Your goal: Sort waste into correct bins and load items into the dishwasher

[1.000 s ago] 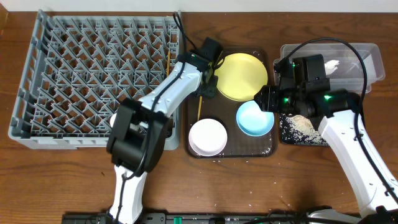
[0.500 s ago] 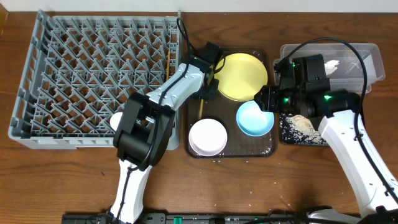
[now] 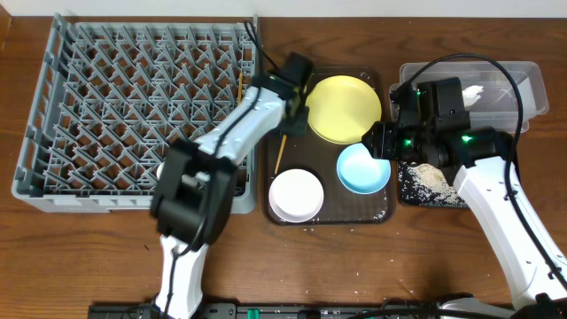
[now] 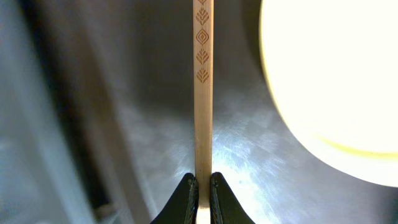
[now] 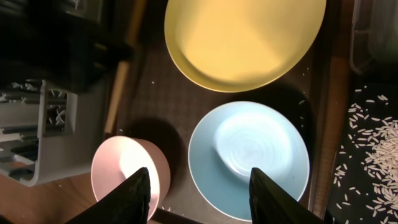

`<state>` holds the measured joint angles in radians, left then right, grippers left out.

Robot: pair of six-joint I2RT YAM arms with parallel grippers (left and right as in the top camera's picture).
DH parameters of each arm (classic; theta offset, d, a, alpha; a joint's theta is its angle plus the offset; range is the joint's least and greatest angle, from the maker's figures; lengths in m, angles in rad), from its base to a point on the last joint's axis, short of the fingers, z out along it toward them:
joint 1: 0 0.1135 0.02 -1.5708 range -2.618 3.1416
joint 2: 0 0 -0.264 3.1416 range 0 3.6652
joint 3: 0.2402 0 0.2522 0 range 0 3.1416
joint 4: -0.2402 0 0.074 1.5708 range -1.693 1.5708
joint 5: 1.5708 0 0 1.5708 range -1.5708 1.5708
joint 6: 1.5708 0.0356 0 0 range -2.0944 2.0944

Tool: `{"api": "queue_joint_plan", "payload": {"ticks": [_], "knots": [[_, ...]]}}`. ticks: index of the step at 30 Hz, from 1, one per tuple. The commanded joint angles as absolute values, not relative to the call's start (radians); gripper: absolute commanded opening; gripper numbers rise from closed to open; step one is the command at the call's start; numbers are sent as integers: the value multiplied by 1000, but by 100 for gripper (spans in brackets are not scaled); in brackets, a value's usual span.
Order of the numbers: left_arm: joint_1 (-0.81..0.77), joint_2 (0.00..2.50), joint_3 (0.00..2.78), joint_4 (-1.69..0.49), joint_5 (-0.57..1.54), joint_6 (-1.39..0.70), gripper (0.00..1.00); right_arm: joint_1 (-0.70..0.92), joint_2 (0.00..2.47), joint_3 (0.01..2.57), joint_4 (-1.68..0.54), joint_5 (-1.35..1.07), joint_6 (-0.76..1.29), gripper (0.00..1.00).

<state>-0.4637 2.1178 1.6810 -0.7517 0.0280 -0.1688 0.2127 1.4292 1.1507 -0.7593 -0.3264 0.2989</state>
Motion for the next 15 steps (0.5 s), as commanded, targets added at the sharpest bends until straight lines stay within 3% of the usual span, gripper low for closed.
{"api": "queue_joint_plan", "payload": {"ticks": [1, 9, 15], "knots": [[-430, 1964, 1693, -762, 33, -180, 8, 211, 1428, 1148, -760, -338, 283, 49], [-353, 1877, 1687, -905, -87, -176, 8, 211, 1428, 1148, -762, -338, 283, 49], [-324, 1919, 1634, -884, -90, -149, 8, 211, 1428, 1148, -760, -337, 283, 49]]}}
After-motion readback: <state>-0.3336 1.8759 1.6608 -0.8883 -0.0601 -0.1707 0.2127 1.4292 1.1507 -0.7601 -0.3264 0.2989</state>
